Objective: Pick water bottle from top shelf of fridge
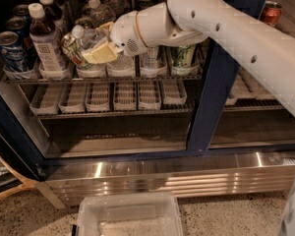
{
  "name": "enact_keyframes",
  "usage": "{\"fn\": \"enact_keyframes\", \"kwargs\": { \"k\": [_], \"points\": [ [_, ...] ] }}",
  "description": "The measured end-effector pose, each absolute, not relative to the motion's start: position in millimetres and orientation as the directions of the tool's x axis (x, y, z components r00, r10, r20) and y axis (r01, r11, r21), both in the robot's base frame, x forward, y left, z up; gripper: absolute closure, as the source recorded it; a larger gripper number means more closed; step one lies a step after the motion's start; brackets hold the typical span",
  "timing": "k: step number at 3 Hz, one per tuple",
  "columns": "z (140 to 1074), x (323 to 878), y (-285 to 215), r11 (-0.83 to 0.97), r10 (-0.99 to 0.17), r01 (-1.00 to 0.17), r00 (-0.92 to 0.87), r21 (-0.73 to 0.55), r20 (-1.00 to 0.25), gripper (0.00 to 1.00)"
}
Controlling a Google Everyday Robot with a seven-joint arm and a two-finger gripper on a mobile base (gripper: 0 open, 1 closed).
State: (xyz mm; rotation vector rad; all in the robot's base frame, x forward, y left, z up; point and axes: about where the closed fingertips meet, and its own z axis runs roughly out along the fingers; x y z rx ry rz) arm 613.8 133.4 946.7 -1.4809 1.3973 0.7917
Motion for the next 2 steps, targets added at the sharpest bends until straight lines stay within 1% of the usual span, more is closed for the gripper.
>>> {"fn": "enact_keyframes", "kwargs": {
  "k": [1,2],
  "points": [
    [961,624,95,0.16,-0.353,-0.973,0.103,-0.168,-0.93,1.0],
    [980,632,67,0.22,-0.33,-0.961,0.091,-0.17,-0.94,1.0]
  ]
}}
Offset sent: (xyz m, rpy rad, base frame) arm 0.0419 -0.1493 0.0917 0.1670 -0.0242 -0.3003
